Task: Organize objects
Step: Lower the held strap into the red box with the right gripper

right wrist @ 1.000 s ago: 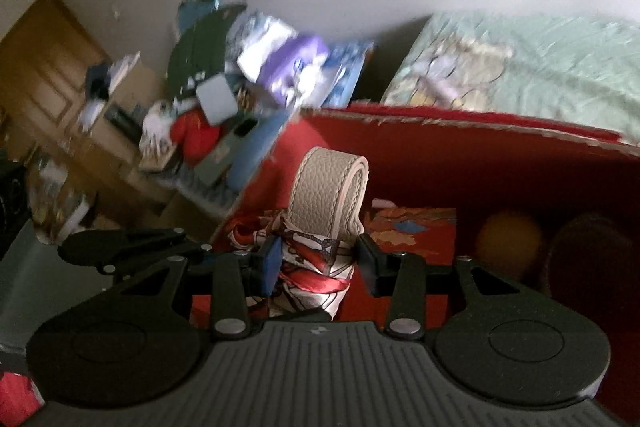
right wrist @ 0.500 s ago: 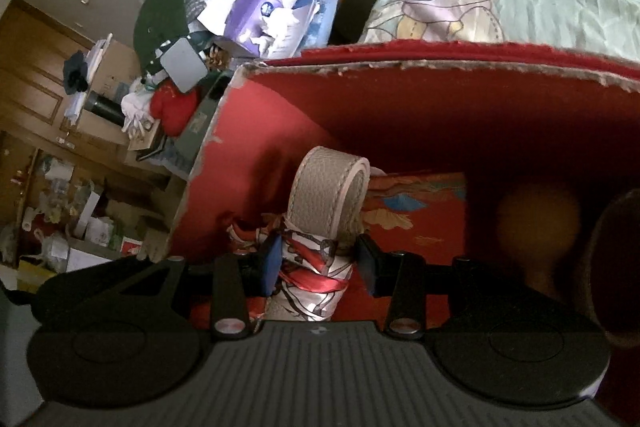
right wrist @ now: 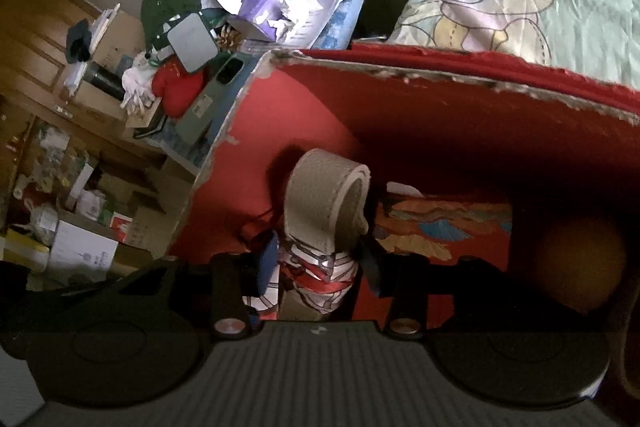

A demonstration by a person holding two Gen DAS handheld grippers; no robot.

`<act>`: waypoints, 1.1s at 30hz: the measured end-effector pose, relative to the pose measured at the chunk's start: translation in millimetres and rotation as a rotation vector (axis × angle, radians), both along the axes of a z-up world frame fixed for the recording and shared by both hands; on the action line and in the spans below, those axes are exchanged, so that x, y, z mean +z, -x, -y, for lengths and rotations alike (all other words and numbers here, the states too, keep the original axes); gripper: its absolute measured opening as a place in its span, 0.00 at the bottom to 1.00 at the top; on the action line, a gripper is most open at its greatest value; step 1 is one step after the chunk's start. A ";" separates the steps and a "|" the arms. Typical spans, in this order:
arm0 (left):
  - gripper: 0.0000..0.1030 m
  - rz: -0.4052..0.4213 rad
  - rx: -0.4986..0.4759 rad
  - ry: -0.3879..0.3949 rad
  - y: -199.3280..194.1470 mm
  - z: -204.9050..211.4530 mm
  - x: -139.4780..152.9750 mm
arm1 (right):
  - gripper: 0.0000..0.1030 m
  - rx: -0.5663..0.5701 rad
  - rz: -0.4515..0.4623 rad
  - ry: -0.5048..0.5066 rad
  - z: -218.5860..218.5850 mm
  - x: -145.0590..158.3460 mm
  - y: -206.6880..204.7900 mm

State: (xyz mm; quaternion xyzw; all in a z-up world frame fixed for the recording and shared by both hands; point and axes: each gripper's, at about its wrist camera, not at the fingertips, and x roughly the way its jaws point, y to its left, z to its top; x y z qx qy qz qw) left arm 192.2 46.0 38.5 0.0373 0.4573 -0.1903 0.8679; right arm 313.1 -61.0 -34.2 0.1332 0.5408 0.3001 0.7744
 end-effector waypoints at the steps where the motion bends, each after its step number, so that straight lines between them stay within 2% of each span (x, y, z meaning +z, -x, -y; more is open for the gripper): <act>1: 0.50 -0.001 0.000 0.000 -0.4 0.4 -0.9 | 0.46 -0.005 0.002 0.013 0.3 0.2 -0.5; 4: 0.51 -0.009 0.003 0.010 -2.9 -0.1 -2.9 | 0.42 -0.050 -0.013 0.047 7.5 0.7 -3.8; 8: 0.51 -0.014 0.003 0.022 -5.9 1.9 -4.8 | 0.44 -0.130 -0.027 0.051 27.8 0.0 -6.7; 12: 0.52 -0.019 -0.019 0.034 -6.9 7.4 -6.4 | 0.45 -0.222 -0.044 -0.076 55.3 2.1 -7.3; 15: 0.53 -0.041 -0.026 0.038 -12.5 11.7 -10.7 | 0.44 -0.246 -0.003 -0.077 58.2 7.0 -5.3; 20: 0.53 -0.071 -0.037 0.061 -22.1 16.7 -17.3 | 0.44 -0.208 0.092 -0.040 43.3 5.8 -10.4; 24: 0.53 -0.093 -0.060 0.074 -26.5 20.8 -20.7 | 0.43 -0.147 0.148 0.044 30.1 -3.5 -19.6; 28: 0.53 -0.108 -0.077 0.066 -31.4 27.2 -23.7 | 0.43 -0.146 0.076 0.105 31.8 -18.7 -27.8; 30: 0.53 -0.129 -0.082 0.071 -35.1 29.2 -27.9 | 0.35 -0.133 0.032 0.139 36.2 -22.5 -27.6; 33: 0.53 -0.153 -0.089 0.081 -38.0 31.4 -33.1 | 0.39 -0.130 0.007 0.158 45.1 -16.8 -21.8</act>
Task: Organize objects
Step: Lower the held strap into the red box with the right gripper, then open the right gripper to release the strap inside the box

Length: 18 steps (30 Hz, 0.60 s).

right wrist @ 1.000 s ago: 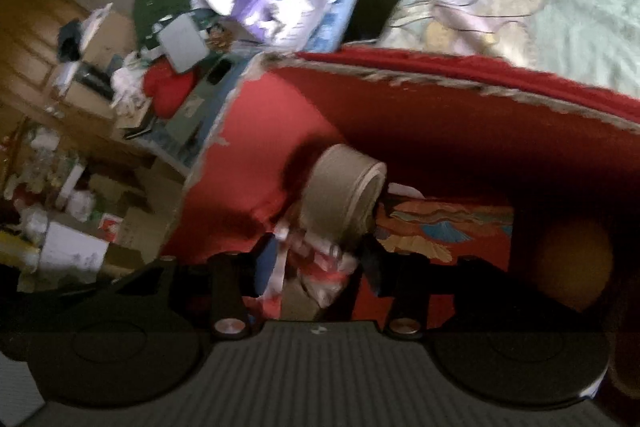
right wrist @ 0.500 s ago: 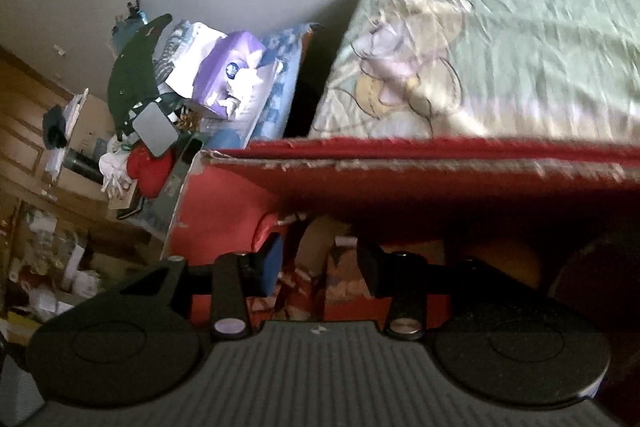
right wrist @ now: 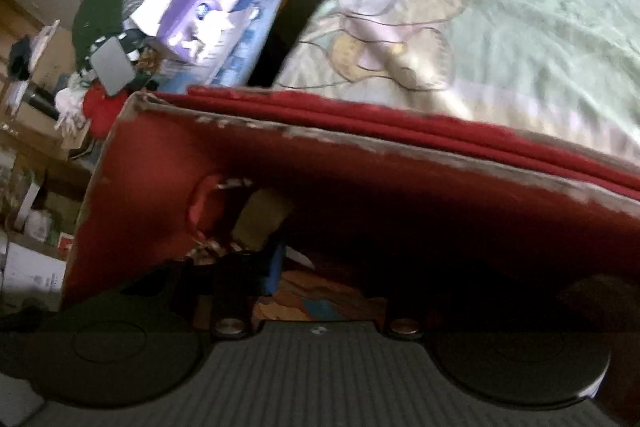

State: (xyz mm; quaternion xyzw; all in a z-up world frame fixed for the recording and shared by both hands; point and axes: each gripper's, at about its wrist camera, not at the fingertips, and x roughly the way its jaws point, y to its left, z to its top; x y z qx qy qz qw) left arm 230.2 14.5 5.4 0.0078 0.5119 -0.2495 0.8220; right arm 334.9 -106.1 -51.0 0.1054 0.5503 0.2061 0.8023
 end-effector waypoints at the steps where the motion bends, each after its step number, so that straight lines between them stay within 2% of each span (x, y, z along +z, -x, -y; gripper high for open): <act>1: 0.53 -0.004 -0.003 0.001 -0.3 1.1 -0.8 | 0.38 -0.004 -0.007 0.018 4.5 1.1 1.5; 4: 0.53 0.001 -0.020 0.003 -0.4 6.0 0.6 | 0.37 -0.015 -0.054 -0.034 20.4 2.0 6.0; 10: 0.53 -0.007 -0.048 -0.004 -6.8 22.4 -2.1 | 0.37 -0.063 -0.043 -0.079 44.2 15.7 20.8; 13: 0.53 -0.014 -0.040 -0.016 -7.9 24.4 -4.1 | 0.37 -0.094 0.022 -0.062 47.4 30.2 29.9; 17: 0.54 0.000 -0.015 -0.072 -8.9 26.6 -5.9 | 0.40 -0.146 0.087 -0.025 47.5 40.5 42.0; 18: 0.57 0.001 -0.011 -0.071 -8.0 26.0 -5.4 | 0.42 -0.159 0.100 -0.015 47.6 41.9 44.9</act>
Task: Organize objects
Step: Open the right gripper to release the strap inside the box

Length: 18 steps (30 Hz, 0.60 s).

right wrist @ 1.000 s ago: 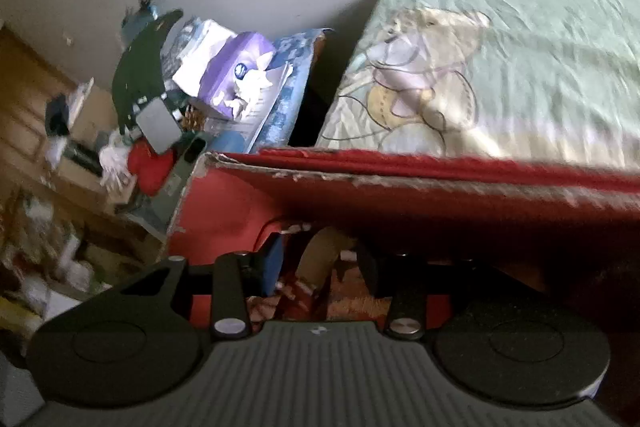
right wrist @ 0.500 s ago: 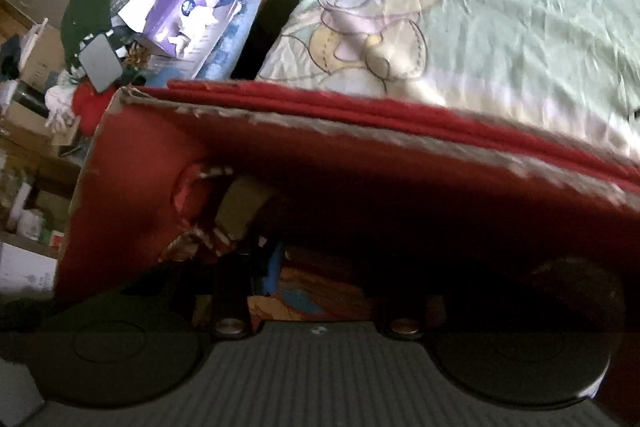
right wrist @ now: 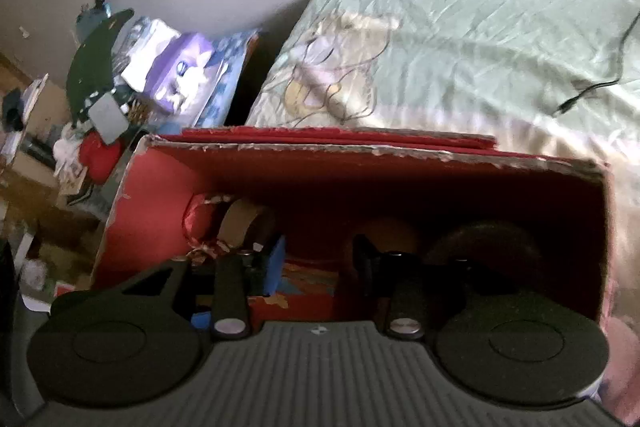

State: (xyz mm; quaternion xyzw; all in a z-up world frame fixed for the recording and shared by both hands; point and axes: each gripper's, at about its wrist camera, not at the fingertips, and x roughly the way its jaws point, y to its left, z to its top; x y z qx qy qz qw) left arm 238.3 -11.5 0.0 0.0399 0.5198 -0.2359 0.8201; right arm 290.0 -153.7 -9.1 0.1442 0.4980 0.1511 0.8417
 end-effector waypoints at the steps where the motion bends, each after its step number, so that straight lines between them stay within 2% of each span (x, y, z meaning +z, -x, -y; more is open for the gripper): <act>1: 0.57 0.002 0.006 -0.002 0.1 -0.4 0.0 | 0.45 -0.016 0.016 0.017 -0.1 1.6 4.7; 6: 0.61 0.025 0.031 -0.029 0.5 -0.3 -0.6 | 0.48 -0.071 0.077 0.119 2.8 -0.3 22.2; 11: 0.67 0.035 0.043 -0.053 1.5 1.9 -0.3 | 0.47 -0.149 0.076 0.113 17.4 -5.8 32.8; 14: 0.71 0.048 0.044 -0.092 2.8 5.6 -1.5 | 0.36 -0.164 0.079 0.126 15.7 -12.1 37.6; 18: 0.71 0.057 0.045 -0.121 1.1 8.6 -3.6 | 0.36 -0.198 0.110 0.103 20.7 -10.3 40.8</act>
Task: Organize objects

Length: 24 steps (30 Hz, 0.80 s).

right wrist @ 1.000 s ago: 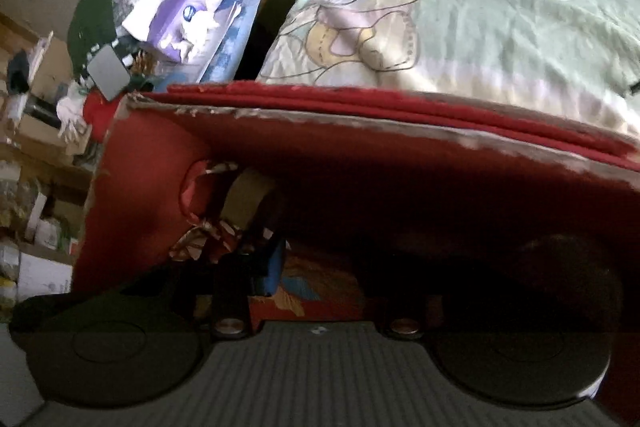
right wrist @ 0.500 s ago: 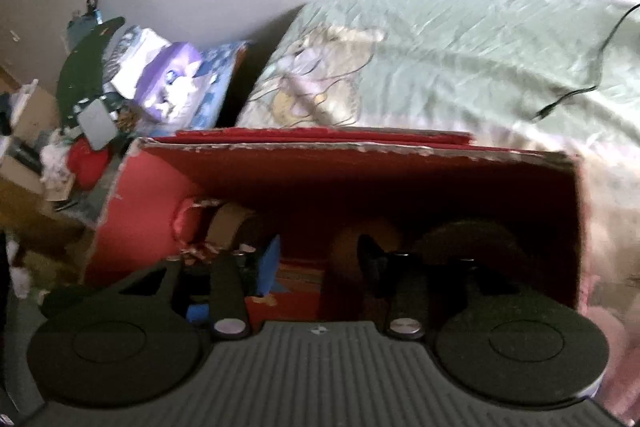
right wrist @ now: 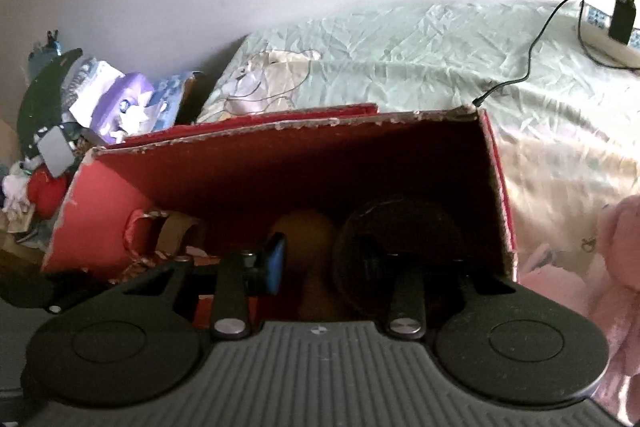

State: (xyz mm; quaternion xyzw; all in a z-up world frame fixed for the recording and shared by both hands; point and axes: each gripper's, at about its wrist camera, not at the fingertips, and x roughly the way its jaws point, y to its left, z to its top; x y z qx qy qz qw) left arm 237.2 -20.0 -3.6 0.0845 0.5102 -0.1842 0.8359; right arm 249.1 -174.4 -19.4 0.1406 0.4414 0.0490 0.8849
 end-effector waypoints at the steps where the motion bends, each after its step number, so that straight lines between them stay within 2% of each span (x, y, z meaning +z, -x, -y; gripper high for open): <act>1: 0.71 0.003 0.000 -0.001 0.1 -0.1 0.2 | 0.36 -0.009 0.007 -0.005 1.6 0.2 0.4; 8: 0.72 0.014 0.012 -0.038 0.3 3.9 -0.9 | 0.35 0.001 -0.013 -0.016 -0.8 -3.8 -3.1; 24: 0.74 0.035 0.047 -0.047 1.5 5.6 3.0 | 0.30 -0.006 -0.009 -0.014 0.4 -3.0 -3.2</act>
